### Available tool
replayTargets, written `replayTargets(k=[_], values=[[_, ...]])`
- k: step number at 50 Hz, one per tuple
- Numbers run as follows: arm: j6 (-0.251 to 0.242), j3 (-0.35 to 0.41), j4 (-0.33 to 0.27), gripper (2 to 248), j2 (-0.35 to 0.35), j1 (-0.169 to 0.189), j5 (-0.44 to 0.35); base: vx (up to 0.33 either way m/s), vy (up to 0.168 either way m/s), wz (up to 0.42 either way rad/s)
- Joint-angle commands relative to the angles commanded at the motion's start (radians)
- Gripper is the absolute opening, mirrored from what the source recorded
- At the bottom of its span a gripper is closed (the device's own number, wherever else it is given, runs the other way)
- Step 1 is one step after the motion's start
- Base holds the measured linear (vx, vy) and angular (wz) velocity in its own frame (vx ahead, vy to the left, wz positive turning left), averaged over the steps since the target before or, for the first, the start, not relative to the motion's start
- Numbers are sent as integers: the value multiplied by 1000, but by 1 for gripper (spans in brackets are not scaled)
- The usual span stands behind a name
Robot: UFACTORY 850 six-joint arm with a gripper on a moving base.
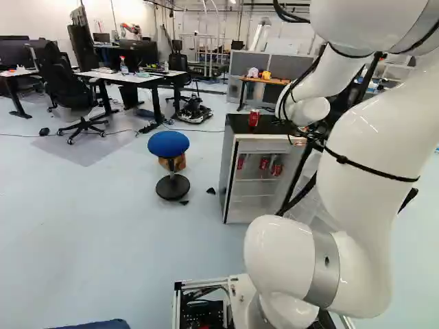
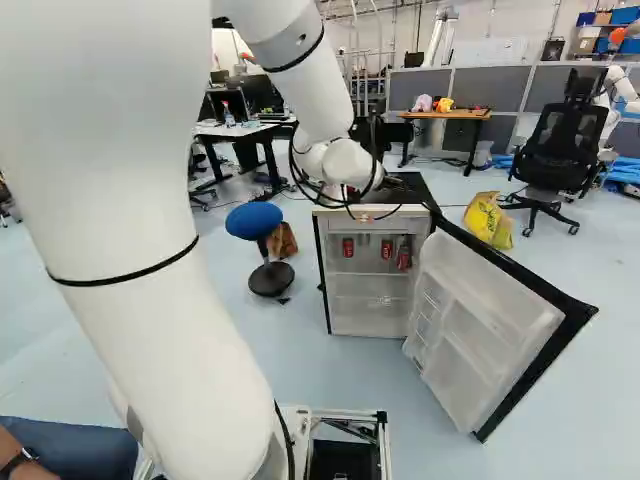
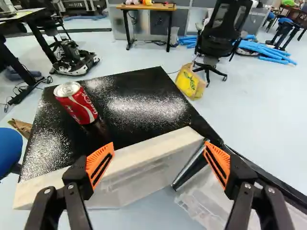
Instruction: Grab a drink from the fridge
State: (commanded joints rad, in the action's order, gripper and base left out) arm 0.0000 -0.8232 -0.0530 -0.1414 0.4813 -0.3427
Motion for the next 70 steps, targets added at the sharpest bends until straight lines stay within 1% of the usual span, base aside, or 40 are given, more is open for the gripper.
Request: replayTargets(k=[29,55,70], values=[[0,-23,0,247,43,94,188,0,0,0],[0,-84,1,247,46,168,357,0,0,0],[0,-124,26,247,44,210,454,0,0,0]])
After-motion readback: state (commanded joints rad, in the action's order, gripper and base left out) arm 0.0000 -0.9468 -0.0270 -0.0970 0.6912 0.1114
